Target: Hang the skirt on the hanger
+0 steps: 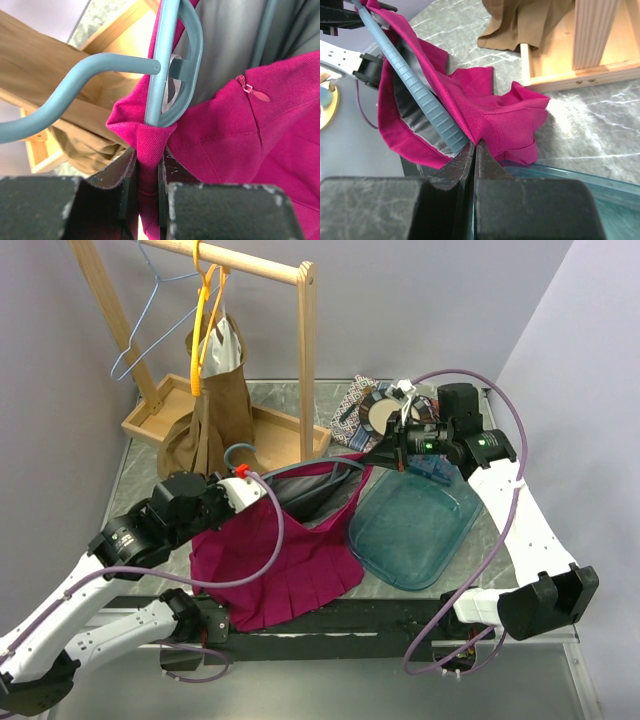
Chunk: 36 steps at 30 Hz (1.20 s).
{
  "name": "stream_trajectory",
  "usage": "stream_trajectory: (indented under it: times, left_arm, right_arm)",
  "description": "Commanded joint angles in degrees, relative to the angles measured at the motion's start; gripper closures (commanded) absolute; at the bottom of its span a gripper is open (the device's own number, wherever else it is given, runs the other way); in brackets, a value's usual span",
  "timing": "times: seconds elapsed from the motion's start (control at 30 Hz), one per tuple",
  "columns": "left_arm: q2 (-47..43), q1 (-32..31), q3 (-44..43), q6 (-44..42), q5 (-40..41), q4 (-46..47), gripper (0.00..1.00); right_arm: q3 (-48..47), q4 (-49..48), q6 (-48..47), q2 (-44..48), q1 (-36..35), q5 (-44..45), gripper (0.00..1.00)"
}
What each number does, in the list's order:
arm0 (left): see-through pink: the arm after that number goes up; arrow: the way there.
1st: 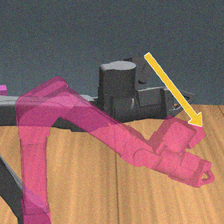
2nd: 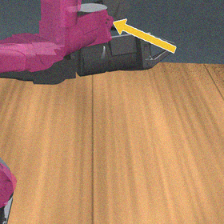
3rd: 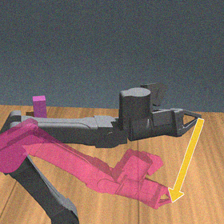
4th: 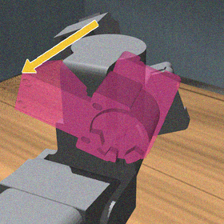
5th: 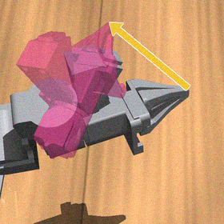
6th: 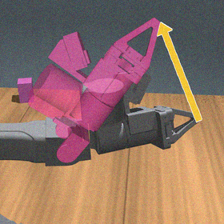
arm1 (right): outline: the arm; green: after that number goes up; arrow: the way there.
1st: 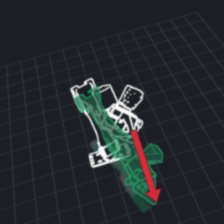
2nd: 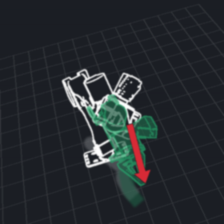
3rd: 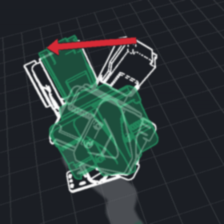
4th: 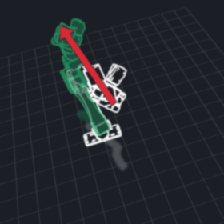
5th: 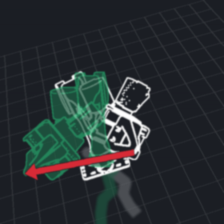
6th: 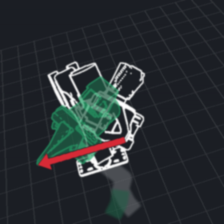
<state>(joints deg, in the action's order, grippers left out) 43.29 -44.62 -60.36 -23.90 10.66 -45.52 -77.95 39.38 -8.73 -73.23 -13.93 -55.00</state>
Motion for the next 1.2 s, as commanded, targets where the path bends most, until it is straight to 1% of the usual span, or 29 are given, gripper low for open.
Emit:
stream_trajectory:
  times: [0.0, 0.2, 0.33, 0.6, 0.67, 0.7, 0.73, 0.8, 0.87, 0.9, 0.93, 1.0, 1.1, 1.17]
  left_arm:
    - [-0.05, 0.32, -3.45, -4.13, 8.41, -4.23, 0.99]
    - [0.13, 0.15, -3.19, -6.86, 10.88, -5.11, 0.99]
    - [1.01, -0.64, -3.89, -7.74, 11.58, -5.72, 0.99]
    - [5.14, -6.00, -6.09, -8.53, 19.40, -8.97, 0.99]
    - [6.63, -7.66, -6.44, -8.36, 20.19, -9.32, 0.99]
    - [7.85, -9.07, -6.61, -8.27, 23.07, -10.37, 0.99]
    - [9.00, -9.78, -6.79, -8.35, 24.31, -10.73, 0.99]
    - [9.80, -11.71, -7.31, -8.18, 27.12, -11.43, 0.99]
    - [10.76, -13.11, -8.89, -7.48, 27.84, -11.44, 0.99]
    - [10.85, -13.47, -9.33, -7.22, 28.01, -11.44, 0.99]
    - [11.55, -14.00, -10.04, -6.52, 28.89, -11.52, 0.99]
    - [12.34, -15.40, -10.48, -5.81, 29.51, -11.87, 0.99]
    - [13.75, -16.99, -11.45, -3.62, 28.11, -11.88, 0.99]
    - [13.49, -17.17, -12.85, -2.56, 24.78, -9.86, 0.99]
  right_arm:
    - [-4.93, -1.06, -1.72, 0.37, 1.10, 4.55, 1.00]
    - [-5.89, -0.62, -2.17, 0.46, 0.93, 5.26, 1.00]
    - [-7.47, 1.22, -2.52, -0.33, -1.35, 6.83, 1.00]
    - [-10.81, 2.46, -1.81, -0.16, -7.06, 11.93, 1.00]
    - [-12.04, 2.81, -1.73, -0.59, -10.05, 13.07, 1.00]
    - [-13.53, 3.25, -1.47, -1.38, -11.80, 14.12, 1.00]
    - [-15.54, 3.69, -1.38, -1.65, -12.86, 14.39, 1.00]
    - [-17.75, 4.04, -0.59, -2.61, -13.05, 13.09, 1.00]
    - [-20.04, 3.78, 0.38, -3.06, -13.22, 10.72, 1.00]
    - [-20.57, 3.69, 0.64, -3.32, -13.49, 7.31, 1.00]
    - [-21.18, 3.00, 0.91, -3.50, -13.75, 5.89, 1.00]
    - [-21.89, 2.72, 1.09, -3.76, -16.29, 3.69, 1.00]
    - [-23.73, 3.16, -0.14, -4.11, -21.30, 4.29, 1.00]
    - [-23.56, 4.74, -2.76, -4.55, -23.58, 3.77, 1.00]
